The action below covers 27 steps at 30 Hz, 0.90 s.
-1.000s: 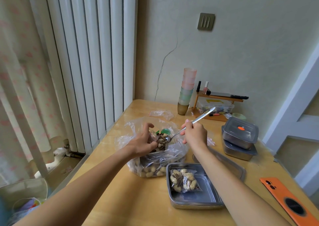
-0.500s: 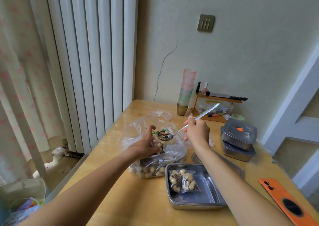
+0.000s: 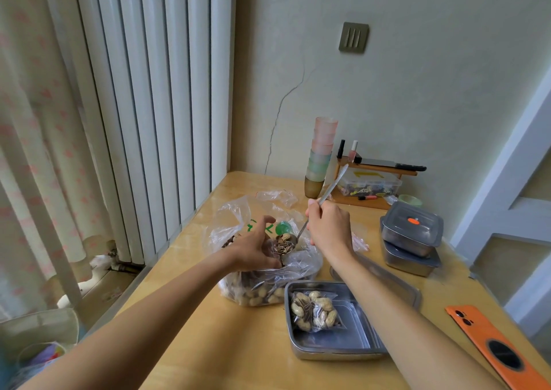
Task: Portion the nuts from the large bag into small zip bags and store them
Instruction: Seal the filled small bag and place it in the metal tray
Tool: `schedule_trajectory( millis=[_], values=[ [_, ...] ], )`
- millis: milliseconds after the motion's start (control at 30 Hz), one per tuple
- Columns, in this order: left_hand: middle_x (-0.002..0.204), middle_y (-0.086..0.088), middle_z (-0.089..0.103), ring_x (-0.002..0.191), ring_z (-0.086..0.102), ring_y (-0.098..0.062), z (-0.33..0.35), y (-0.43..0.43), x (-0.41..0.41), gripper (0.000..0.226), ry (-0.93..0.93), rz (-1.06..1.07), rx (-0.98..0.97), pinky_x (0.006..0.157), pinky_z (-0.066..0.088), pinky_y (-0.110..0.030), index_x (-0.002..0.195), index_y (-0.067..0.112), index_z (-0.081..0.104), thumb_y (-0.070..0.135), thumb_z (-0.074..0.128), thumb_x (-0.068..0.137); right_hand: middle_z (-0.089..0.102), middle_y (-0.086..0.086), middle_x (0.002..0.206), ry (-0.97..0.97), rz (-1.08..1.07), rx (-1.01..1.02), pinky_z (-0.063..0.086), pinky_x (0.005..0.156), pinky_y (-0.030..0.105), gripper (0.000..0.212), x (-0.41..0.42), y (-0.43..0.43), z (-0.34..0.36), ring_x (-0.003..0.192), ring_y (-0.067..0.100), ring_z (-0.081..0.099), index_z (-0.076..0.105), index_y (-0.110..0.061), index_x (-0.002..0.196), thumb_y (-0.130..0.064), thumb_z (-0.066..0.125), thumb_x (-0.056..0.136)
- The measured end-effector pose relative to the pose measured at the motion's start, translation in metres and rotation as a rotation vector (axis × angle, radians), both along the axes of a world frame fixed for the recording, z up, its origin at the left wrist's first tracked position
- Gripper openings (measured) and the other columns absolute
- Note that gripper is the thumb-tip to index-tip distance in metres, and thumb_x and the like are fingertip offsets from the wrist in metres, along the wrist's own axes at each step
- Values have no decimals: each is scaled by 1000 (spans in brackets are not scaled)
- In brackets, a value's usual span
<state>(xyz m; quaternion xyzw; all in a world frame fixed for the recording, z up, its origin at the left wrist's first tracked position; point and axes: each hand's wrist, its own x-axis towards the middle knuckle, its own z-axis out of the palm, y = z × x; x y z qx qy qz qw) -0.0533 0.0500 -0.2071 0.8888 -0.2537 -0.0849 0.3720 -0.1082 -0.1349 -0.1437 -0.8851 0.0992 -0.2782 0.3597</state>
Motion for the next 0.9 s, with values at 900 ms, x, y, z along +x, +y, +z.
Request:
schedule_trajectory(
  millis=[900],
  values=[
    [119,-7,62,119,60,-26,-8,-2,-4,62,172,188,-297,108,45,-51,131,27,31,48,73,90,72,8,83,-364,326,-446,56,62,45,25,-8,34,25,74,31,66,75,-11,101,-28,58,105]
  ],
)
